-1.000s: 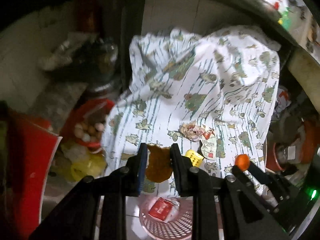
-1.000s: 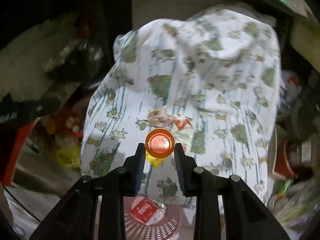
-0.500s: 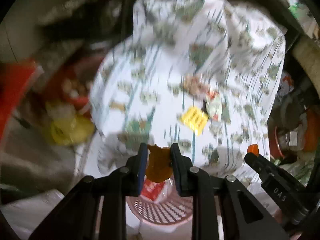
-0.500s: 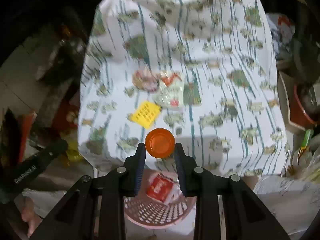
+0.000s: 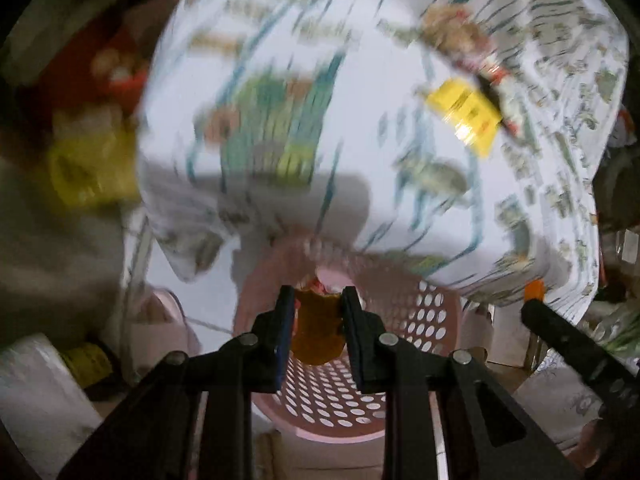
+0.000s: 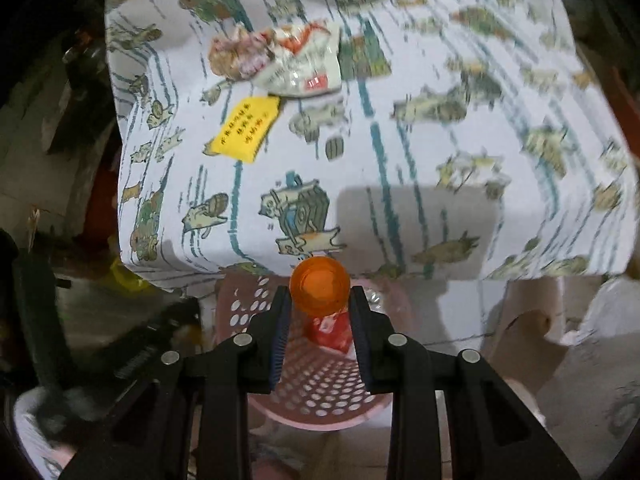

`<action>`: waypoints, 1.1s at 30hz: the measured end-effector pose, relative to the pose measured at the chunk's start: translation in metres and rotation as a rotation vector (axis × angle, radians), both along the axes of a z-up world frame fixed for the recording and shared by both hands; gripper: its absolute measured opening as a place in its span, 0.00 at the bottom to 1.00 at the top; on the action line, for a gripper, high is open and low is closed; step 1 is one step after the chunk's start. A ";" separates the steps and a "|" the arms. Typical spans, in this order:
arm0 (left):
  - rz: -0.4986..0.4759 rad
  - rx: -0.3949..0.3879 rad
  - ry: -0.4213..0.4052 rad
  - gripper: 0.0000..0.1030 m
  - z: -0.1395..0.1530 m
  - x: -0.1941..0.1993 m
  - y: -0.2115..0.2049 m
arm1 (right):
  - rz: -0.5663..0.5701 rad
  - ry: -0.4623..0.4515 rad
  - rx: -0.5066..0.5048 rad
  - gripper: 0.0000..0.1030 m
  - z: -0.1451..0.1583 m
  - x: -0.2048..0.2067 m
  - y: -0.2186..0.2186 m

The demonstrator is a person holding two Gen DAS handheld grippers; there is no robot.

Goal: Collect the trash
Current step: 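Lower both tools over the pink basket and open them to drop the trash, then raise both tools back above the cloth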

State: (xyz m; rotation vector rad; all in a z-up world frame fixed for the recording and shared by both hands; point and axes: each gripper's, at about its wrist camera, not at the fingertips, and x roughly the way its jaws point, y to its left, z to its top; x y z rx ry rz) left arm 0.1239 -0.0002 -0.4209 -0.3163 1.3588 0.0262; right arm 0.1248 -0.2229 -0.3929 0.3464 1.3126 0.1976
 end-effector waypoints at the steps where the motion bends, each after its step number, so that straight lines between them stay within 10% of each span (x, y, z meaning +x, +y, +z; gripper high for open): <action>1: -0.002 -0.016 0.018 0.21 -0.010 -0.002 -0.001 | -0.010 0.012 0.011 0.30 -0.005 0.001 -0.001; 16: -0.155 0.009 0.080 0.21 -0.059 -0.024 -0.040 | -0.089 0.265 0.100 0.30 -0.098 -0.005 -0.012; 20: -0.165 0.027 0.071 0.49 -0.053 -0.021 -0.040 | -0.111 0.293 0.110 0.32 -0.104 -0.007 -0.016; 23: -0.168 0.068 0.048 0.59 -0.048 -0.022 -0.040 | -0.124 0.295 0.119 0.64 -0.103 -0.005 -0.020; 33: -0.190 0.178 -0.135 0.60 0.018 -0.021 -0.047 | -0.112 0.120 0.064 0.65 -0.040 0.001 -0.021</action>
